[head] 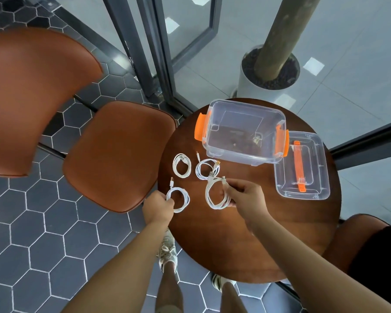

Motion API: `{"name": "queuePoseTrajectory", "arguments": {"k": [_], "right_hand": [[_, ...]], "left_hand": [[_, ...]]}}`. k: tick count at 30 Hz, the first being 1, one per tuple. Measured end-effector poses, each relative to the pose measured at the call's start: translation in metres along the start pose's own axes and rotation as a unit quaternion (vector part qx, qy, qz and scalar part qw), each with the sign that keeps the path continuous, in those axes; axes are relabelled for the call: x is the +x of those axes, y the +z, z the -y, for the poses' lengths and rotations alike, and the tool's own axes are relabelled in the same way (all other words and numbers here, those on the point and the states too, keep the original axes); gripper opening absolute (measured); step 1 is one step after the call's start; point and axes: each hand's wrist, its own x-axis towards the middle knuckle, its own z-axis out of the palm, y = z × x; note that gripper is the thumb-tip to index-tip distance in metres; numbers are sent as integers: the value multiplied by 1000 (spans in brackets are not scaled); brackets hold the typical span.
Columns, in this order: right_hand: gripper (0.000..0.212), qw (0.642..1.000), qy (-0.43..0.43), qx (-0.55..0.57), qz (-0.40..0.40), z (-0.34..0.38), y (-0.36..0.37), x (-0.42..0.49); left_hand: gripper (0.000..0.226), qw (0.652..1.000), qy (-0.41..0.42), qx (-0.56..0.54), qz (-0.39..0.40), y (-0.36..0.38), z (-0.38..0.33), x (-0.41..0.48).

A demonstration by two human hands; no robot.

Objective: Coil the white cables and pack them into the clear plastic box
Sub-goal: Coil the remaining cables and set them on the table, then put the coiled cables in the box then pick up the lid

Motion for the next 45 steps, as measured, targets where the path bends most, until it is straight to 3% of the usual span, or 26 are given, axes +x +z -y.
{"name": "queuePoseTrajectory", "arguments": {"k": [4, 8, 15, 23, 27, 37, 45], "right_hand": [[21, 1000, -3, 3, -4, 7, -1, -2], [25, 1000, -22, 1, -8, 21, -7, -7], [13, 999, -40, 23, -17, 50, -28, -13], [15, 995, -93, -4, -43, 71, -63, -20], [27, 993, -112, -18, -45, 77, -85, -23], [36, 989, -133, -22, -62, 89, -118, -10], [16, 989, -103, -26, -108, 105, -119, 30]], "left_hand": [[36, 999, 4, -34, 11, -9, -3, -8], [24, 997, 3, -69, 14, -24, -16, -17], [8, 996, 29, -81, 1, -53, -54, -39], [8, 994, 49, -101, -19, -73, -97, -64], [6, 991, 60, -118, -27, -77, -116, -74], [6, 989, 124, -74, -41, -84, -169, -85], [6, 980, 201, 0, 6, -71, -227, -41]]}}
